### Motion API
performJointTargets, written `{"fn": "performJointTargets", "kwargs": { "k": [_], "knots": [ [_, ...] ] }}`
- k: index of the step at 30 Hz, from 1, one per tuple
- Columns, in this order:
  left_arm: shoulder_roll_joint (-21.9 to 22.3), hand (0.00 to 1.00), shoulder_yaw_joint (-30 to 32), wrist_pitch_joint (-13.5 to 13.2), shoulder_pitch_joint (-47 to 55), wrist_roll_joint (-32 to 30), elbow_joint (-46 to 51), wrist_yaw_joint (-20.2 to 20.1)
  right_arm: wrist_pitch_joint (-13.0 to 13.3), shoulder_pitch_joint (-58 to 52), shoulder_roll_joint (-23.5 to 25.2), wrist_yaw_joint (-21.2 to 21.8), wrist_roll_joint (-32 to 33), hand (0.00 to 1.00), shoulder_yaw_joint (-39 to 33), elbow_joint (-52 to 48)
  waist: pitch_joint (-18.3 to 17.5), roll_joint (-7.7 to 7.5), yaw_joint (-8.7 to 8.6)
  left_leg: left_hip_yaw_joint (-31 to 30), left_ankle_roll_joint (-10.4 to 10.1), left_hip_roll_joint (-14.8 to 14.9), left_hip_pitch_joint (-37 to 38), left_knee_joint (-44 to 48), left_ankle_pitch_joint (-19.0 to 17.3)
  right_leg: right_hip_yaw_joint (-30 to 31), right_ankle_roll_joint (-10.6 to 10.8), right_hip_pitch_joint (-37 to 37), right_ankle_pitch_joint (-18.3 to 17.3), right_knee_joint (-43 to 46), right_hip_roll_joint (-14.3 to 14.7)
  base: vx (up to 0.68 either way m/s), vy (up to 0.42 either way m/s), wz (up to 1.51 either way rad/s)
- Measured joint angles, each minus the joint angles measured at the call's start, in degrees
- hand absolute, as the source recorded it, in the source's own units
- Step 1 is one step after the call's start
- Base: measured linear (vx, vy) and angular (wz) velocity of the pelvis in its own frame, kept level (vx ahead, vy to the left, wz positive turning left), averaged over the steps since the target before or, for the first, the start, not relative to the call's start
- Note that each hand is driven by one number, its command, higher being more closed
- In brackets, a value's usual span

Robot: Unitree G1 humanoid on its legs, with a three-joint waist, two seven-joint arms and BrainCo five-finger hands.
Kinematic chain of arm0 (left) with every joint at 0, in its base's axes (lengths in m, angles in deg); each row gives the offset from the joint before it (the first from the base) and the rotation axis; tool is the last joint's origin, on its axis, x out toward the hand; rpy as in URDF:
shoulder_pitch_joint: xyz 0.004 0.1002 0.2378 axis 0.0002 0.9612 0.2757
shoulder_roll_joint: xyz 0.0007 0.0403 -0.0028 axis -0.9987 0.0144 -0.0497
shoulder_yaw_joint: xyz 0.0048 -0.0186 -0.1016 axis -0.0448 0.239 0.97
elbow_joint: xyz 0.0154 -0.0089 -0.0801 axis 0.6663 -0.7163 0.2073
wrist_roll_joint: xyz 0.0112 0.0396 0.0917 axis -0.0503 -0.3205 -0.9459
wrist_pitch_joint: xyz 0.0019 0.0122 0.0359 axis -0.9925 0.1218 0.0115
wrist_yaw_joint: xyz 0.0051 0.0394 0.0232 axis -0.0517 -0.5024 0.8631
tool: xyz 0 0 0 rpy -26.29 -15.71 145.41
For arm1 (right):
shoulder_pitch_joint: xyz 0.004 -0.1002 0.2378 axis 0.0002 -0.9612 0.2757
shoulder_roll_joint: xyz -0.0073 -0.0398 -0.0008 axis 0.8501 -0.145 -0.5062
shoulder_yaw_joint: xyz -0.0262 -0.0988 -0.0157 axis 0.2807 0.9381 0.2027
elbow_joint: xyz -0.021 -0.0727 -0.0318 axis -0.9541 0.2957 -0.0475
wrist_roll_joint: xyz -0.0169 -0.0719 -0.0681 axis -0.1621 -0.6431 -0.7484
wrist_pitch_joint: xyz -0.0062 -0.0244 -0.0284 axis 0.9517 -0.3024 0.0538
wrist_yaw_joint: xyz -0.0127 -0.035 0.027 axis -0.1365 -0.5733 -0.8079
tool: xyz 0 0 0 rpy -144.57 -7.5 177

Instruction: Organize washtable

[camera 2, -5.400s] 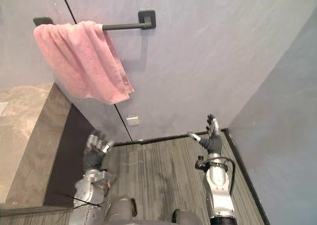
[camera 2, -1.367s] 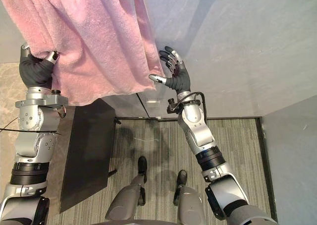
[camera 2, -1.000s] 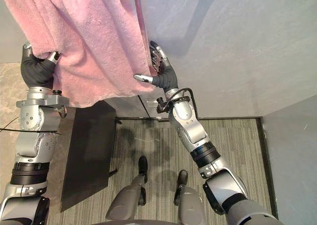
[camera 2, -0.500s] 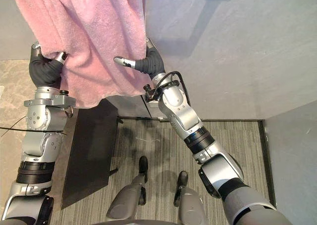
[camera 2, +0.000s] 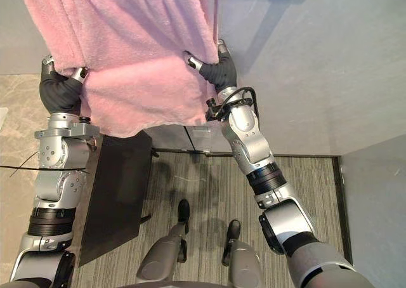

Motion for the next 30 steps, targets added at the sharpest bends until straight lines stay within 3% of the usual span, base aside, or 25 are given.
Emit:
{"fn": "performJointTargets", "kwargs": {
  "k": [10,11,15,16,23,26,30],
  "knots": [
    [1.6,1.00,0.0,0.1,0.3,-1.6,-0.1,-1.1,0.3,-3.2,1.3,2.0,-2.5,1.00,-2.0,-2.1,0.0,-0.04,-0.56,0.9,0.0,0.1,0.5,0.0,0.0,0.8,0.4,0.6,0.8,-1.1,0.0,0.01,0.002,-0.03],
    [2.4,1.00,0.0,0.1,0.3,-1.7,-0.1,-1.1,0.3,-3.4,1.3,2.0,-2.6,0.00,-2.4,-2.1,0.0,-0.06,-0.57,0.9,0.0,0.1,0.6,0.0,0.0,0.8,0.4,0.6,0.8,-1.1,0.0,0.00,0.000,0.00],
    [2.9,1.00,0.0,0.1,0.3,-2.9,-0.3,-1.1,0.3,-3.7,1.5,2.0,-2.6,0.00,-2.7,-2.0,0.0,-0.08,-0.63,1.0,0.1,0.1,0.8,0.0,0.0,0.9,0.4,0.8,0.9,-1.1,0.0,0.00,0.000,0.00],
    [3.1,0.00,0.0,0.1,0.3,-2.9,-0.4,-1.1,0.3,-3.9,1.5,2.1,-2.7,0.00,-2.9,-2.0,0.0,-0.08,-0.64,1.0,0.1,0.1,1.0,0.0,0.0,0.9,0.4,1.0,0.9,-1.2,0.1,0.00,0.000,0.00],
    [6.5,0.00,0.6,0.1,4.0,-4.8,-2.7,-0.7,1.7,-7.5,3.4,2.1,-2.7,0.00,-7.1,-2.0,-0.2,-0.24,-0.64,1.0,0.1,0.1,1.7,-0.4,0.0,0.8,0.5,2.7,1.9,-3.2,0.2,0.00,0.000,0.00],
    [9.3,0.00,1.4,0.4,10.0,-5.9,-2.7,0.3,3.0,-12.9,6.8,2.0,-3.1,0.00,-10.1,-5.4,-0.9,-1.12,-0.58,1.1,0.1,0.1,1.5,-0.4,0.0,1.0,0.6,2.8,2.1,-3.8,0.2,0.02,0.000,0.00],
    [13.1,0.00,4.5,3.0,22.0,-11.9,-2.0,0.0,4.0,-25.6,9.9,4.0,-5.4,0.00,-10.3,-16.0,-2.1,-3.00,-0.54,1.3,0.4,0.0,1.1,-0.2,-0.4,1.0,0.6,2.7,2.1,-4.6,0.2,0.05,-0.004,0.00]
  ]
}}
